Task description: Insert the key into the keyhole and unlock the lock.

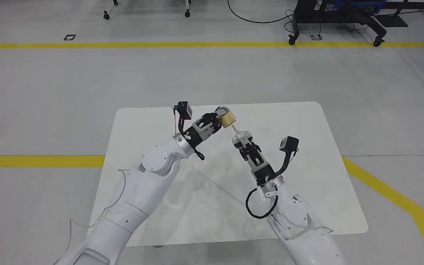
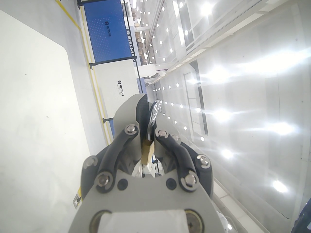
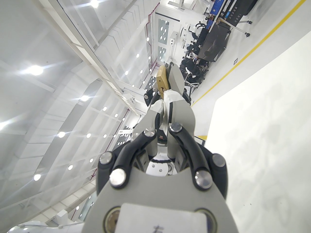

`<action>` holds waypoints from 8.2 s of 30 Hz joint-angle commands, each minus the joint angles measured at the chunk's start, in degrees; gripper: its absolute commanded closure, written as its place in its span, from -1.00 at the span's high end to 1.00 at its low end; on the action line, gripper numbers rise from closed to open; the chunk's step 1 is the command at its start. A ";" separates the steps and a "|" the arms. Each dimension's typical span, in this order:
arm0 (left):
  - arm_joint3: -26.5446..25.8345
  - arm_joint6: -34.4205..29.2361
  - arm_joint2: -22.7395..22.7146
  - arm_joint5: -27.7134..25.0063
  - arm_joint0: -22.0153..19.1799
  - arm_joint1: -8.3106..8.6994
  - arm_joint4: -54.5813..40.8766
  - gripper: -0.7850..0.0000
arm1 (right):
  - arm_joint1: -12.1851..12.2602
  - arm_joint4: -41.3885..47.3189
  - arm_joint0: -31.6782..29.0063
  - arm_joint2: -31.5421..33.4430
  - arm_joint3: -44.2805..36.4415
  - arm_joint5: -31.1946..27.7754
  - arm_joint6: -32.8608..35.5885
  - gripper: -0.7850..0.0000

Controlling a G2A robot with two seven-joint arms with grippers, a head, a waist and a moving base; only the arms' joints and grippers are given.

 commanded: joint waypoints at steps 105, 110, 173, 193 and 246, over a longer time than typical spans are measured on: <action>3.53 -3.14 -4.11 0.34 -1.12 -3.76 7.99 -1.00 | -4.87 -3.67 -1.92 5.45 -0.41 1.97 1.36 -1.00; 3.43 -3.13 -4.23 0.18 -0.92 -3.89 8.17 -1.00 | -5.11 -3.87 -1.82 5.20 -0.03 2.29 1.33 -1.00; 4.33 -2.34 -5.88 2.51 -0.43 -5.20 9.31 -1.00 | -7.68 -5.59 -0.14 5.75 2.27 4.66 -0.47 -1.00; 3.69 -1.63 -6.13 4.48 -0.20 -5.49 10.33 -1.00 | -8.35 -7.20 -0.54 5.53 2.26 5.15 -0.87 -1.00; 1.76 -9.19 -11.01 8.00 0.43 -3.42 18.22 -1.00 | -5.98 0.77 -6.44 18.56 -4.28 7.93 30.07 -1.00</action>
